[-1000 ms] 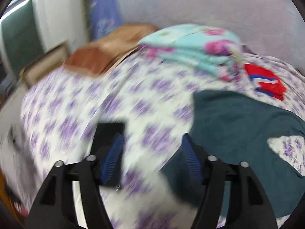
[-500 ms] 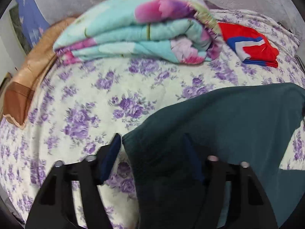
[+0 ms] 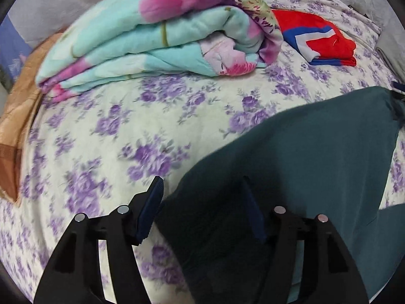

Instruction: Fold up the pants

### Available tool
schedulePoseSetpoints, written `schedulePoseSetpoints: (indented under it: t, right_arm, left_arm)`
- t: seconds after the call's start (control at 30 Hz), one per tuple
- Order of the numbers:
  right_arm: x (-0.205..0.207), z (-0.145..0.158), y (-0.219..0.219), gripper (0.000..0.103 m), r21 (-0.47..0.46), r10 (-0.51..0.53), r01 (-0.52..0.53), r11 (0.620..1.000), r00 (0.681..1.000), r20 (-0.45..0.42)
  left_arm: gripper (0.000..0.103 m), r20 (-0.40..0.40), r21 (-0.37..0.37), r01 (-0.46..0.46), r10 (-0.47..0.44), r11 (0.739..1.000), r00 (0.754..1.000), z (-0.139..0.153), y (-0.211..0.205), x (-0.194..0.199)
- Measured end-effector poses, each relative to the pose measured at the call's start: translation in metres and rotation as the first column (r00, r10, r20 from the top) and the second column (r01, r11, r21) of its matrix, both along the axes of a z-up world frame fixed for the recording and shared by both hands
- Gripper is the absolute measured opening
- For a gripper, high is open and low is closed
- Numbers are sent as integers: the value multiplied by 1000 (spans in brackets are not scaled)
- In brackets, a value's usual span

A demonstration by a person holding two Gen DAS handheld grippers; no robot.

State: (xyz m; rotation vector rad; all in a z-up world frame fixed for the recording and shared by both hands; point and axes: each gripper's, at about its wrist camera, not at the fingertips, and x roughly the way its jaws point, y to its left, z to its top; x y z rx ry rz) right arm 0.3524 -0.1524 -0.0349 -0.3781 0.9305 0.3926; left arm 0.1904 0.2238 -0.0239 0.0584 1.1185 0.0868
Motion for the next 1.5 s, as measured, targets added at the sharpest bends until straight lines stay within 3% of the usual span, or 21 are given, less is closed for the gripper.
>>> schedulePoseSetpoints:
  t: [0.13, 0.17, 0.2, 0.3, 0.37, 0.47, 0.6, 0.73, 0.8, 0.9, 0.97, 1.07, 1.1, 1.13, 1.17, 1.23, 1.3, 1.37, 1.5]
  right_arm:
    - [18, -24, 15, 77, -45, 60, -62, 997, 997, -48]
    - [21, -24, 14, 78, -19, 65, -66, 998, 996, -56]
    - [23, -25, 13, 77, -4, 63, -63, 998, 995, -72]
    - [21, -22, 8, 42, 75, 98, -88, 993, 987, -131]
    - [15, -18, 5, 6, 96, 110, -96, 991, 983, -150]
    - [-2, 1, -2, 5, 134, 102, -87, 987, 988, -114]
    - [-43, 52, -17, 5, 228, 106, -100, 969, 994, -13]
    - [-129, 97, -36, 5, 251, 146, -165, 954, 985, 91]
    - [-172, 107, -43, 5, 257, 173, -198, 946, 978, 119]
    - [-233, 102, -53, 5, 279, 186, -213, 936, 975, 121]
    - [-265, 85, -60, 5, 320, 184, -202, 926, 979, 85]
    - [-294, 48, -60, 11, 309, 191, -189, 932, 981, 24]
    - [-297, 39, -60, 20, 308, 184, -172, 935, 983, -10]
    - [-299, 28, -61, 52, 304, 165, -142, 942, 985, -50]
    - [-302, 23, -64, 63, 295, 134, -112, 949, 989, -56]
    - [-308, 25, -69, 63, 314, 117, -95, 945, 992, -50]
    - [-310, 34, -77, 63, 367, 101, -82, 927, 994, -34]
    - [-310, 47, -87, 63, 431, 68, -55, 901, 998, -14]
    - [-306, 56, -94, 67, 484, -6, 3, 875, 1000, 4]
  left_arm:
    - [61, -15, -46, 5, -5, 999, 1000, -4, 11, 16]
    - [55, -15, -62, 12, -13, 998, 1000, -4, 13, 19]
    - [39, -14, -77, 20, -21, 997, 1000, -4, 14, 20]
    - [5, -30, -153, 60, -65, 986, 997, -4, 10, 23]
    - [4, -31, -118, 85, -90, 989, 995, -5, -2, 20]
    - [3, -17, -97, 89, -91, 991, 996, 5, -13, 14]
    - [3, 91, -80, 90, -83, 993, 992, 48, -17, -8]
    - [4, 228, -71, 136, -117, 988, 967, 104, -29, -71]
    - [4, 264, -61, 161, -140, 985, 954, 115, -39, -99]
    - [4, 294, -50, 182, -160, 982, 942, 116, -52, -153]
    - [4, 280, -57, 170, -148, 984, 949, 104, -58, -182]
    - [4, 232, -95, 143, -118, 985, 966, 75, -58, -207]
    - [7, 184, -110, 117, -96, 987, 978, 58, -55, -210]
    - [9, 150, -111, 96, -78, 989, 986, 47, -53, -212]
    - [15, 96, -109, 47, -37, 993, 995, 32, -48, -214]
    - [23, 72, -153, 2, 9, 988, 997, 24, -42, -223]
    - [45, 83, -222, -26, 45, 975, 995, 26, -37, -233]
    - [60, 127, -235, -54, 85, 971, 988, 36, -35, -245]
    - [67, 124, -253, -95, 130, 963, 984, 46, -37, -250]
